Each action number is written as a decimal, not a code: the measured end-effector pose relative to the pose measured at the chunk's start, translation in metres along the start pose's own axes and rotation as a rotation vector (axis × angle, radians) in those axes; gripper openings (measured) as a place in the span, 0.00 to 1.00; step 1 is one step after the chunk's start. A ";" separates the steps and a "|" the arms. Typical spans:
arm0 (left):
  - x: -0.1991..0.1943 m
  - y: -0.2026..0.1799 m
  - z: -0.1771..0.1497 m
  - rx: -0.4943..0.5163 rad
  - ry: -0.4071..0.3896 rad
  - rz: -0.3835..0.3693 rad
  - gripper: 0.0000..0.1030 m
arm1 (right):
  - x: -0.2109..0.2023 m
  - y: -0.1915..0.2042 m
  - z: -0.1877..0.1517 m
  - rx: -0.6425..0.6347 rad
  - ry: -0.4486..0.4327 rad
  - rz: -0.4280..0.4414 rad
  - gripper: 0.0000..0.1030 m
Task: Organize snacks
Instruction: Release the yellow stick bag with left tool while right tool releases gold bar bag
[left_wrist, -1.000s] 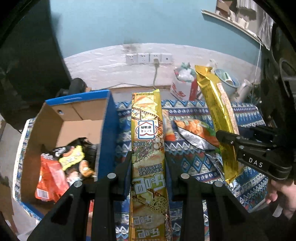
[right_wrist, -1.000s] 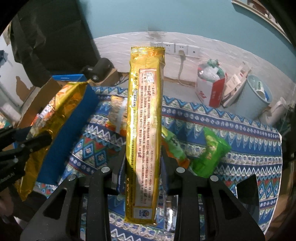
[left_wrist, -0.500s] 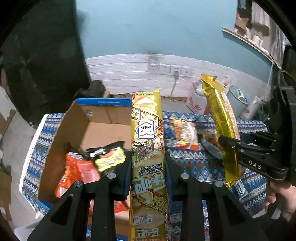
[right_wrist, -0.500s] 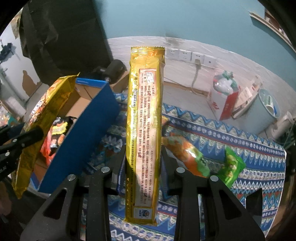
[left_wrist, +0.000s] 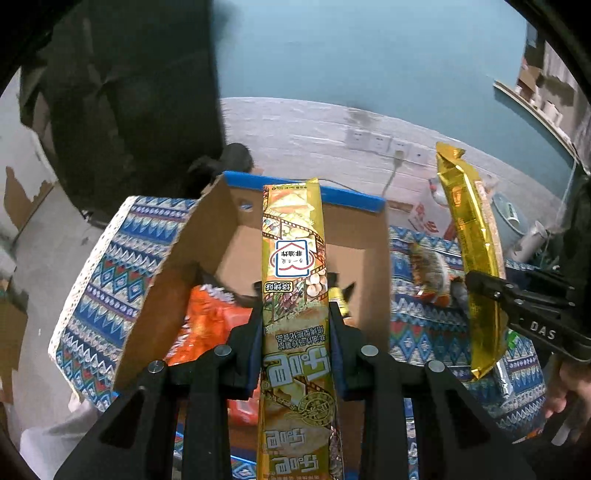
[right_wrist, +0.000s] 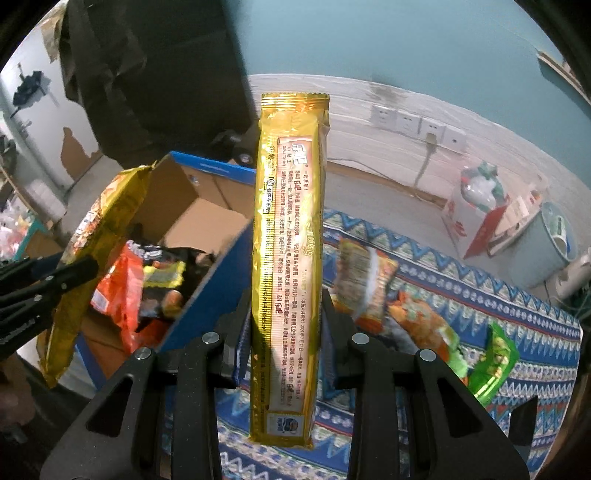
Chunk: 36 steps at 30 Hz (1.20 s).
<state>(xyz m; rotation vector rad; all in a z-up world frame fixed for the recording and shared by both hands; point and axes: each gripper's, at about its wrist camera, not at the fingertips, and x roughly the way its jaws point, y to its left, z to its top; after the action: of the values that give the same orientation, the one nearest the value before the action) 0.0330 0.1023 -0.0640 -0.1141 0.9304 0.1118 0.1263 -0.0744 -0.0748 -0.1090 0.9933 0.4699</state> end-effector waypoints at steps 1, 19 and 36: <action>0.001 0.006 0.000 -0.012 0.003 0.003 0.30 | 0.001 0.004 0.001 -0.005 0.001 0.003 0.29; 0.018 0.057 -0.001 -0.138 0.053 0.040 0.33 | 0.015 0.068 0.038 -0.032 0.011 0.088 0.29; 0.004 0.095 -0.002 -0.226 0.036 0.086 0.55 | 0.059 0.117 0.051 -0.046 0.082 0.140 0.29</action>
<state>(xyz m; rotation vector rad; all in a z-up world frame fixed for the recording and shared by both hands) 0.0203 0.1962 -0.0728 -0.2857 0.9569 0.2954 0.1422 0.0653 -0.0811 -0.1012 1.0754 0.6204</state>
